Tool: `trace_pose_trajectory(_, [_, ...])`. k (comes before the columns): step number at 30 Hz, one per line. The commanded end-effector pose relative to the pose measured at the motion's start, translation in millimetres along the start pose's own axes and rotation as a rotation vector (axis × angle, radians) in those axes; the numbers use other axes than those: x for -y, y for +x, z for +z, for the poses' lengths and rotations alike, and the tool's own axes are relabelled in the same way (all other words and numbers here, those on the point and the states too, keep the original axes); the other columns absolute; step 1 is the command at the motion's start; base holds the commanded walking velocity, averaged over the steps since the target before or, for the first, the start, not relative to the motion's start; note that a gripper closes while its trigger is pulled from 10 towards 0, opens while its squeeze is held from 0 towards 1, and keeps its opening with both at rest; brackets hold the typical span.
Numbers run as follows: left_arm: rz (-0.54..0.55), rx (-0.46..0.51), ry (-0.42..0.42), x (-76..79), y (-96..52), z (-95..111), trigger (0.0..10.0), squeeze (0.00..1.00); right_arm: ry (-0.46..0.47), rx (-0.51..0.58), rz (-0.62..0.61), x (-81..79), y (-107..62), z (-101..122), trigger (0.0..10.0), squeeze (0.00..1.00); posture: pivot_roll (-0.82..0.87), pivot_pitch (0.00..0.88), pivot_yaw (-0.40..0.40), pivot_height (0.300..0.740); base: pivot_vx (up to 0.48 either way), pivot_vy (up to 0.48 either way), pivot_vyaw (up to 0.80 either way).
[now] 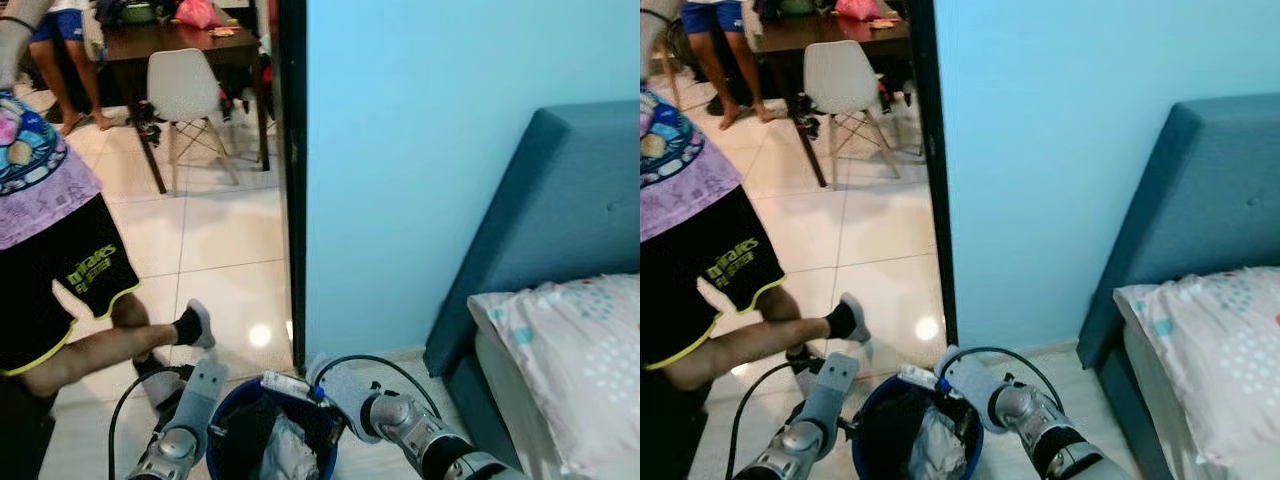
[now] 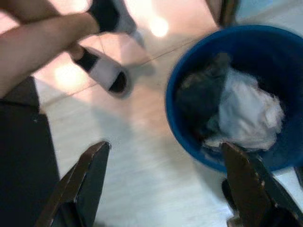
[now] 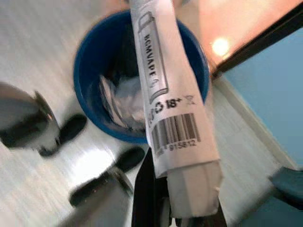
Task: Clean up the room
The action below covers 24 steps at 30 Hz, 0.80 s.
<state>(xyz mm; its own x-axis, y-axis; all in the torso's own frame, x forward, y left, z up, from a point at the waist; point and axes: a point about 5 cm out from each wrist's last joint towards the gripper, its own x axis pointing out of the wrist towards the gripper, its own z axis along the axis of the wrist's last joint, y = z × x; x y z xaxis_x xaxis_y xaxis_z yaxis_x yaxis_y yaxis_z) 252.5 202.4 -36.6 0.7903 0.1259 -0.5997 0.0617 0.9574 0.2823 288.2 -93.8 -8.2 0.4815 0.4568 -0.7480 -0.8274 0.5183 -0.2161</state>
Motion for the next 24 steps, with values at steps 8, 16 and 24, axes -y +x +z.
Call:
trace_pose_trajectory(8, [0.175, 0.023, -0.061, -35.3, -10.0, -20, 10.0, 0.0, -0.09, -0.06, -0.101, 12.6, 1.3, 16, 10.0, 0.0, 0.05, 0.146, -0.076, 0.74, 0.0, 0.0, 0.0])
trace_pose_trajectory(16, [0.165, 0.043, -0.068, -36.4, -14.2, -27, 10.0, 0.0, -0.015, 0.004, -0.219, 28.2, -0.7, 42, 10.0, 1.0, 0.1, 0.147, -0.091, 0.74, 0.0, 0.0, 0.0])
trace_pose_trajectory(24, [0.096, 0.041, -0.073, -22.0, -11.9, -24, 10.0, 0.0, 0.068, -0.056, -0.375, 52.7, -14.4, 19, 10.0, 0.0, 0.05, 0.135, -0.065, 0.74, 0.0, 0.0, 0.0])
